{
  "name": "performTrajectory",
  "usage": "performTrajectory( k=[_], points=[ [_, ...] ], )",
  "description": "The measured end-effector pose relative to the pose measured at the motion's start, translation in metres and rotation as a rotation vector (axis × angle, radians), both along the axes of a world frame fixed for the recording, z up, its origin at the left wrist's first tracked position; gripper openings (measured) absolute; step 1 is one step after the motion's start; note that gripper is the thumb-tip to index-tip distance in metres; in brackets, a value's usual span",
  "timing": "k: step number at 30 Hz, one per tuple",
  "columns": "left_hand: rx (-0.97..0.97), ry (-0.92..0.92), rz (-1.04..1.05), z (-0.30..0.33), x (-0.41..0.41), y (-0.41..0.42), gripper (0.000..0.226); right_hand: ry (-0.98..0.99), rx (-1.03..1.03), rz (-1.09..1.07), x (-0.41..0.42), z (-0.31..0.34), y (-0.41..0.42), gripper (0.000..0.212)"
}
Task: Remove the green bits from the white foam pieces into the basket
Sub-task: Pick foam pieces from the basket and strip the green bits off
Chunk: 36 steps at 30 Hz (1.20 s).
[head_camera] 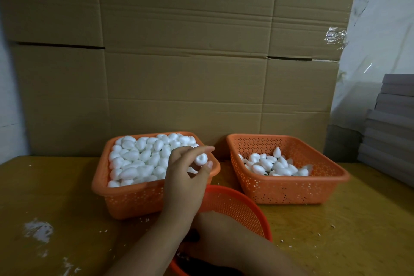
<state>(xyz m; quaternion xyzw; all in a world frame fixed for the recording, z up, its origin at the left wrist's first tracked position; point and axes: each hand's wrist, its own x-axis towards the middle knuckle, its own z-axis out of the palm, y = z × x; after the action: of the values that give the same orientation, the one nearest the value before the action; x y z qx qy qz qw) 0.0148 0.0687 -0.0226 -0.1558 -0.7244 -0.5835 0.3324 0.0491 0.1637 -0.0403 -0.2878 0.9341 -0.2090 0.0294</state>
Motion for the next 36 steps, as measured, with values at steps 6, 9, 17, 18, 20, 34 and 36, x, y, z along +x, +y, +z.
performTrajectory(
  k=[6,9,17,18,20,34,36],
  points=[
    [0.124,-0.080,-0.017,-0.0026,-0.0036,0.0020,0.043,-0.003,0.007,0.001,0.0000,-0.0001,-0.0003,0.029],
    [0.101,-0.088,-0.026,-0.0038,-0.0044,0.0017,0.034,0.005,-0.006,0.003,0.0004,-0.0006,-0.0006,0.028],
    [0.038,-0.020,-0.028,-0.0023,-0.0016,0.0015,0.027,0.018,-0.001,0.000,-0.0001,-0.0002,0.0002,0.029],
    [0.028,-0.020,-0.030,-0.0024,-0.0018,0.0016,0.025,0.020,0.000,-0.001,-0.0005,0.0004,0.0006,0.029],
    [0.011,-0.015,-0.045,-0.0032,-0.0025,0.0017,0.026,0.026,0.000,-0.002,-0.0008,0.0009,0.0011,0.029],
    [0.028,0.016,-0.062,-0.0055,-0.0026,0.0020,0.016,0.047,-0.003,0.006,0.0011,0.0008,-0.0003,0.030],
    [0.019,0.035,-0.043,-0.0045,-0.0010,0.0022,0.022,0.050,0.005,0.002,0.0008,0.0001,-0.0011,0.030]
  ],
)
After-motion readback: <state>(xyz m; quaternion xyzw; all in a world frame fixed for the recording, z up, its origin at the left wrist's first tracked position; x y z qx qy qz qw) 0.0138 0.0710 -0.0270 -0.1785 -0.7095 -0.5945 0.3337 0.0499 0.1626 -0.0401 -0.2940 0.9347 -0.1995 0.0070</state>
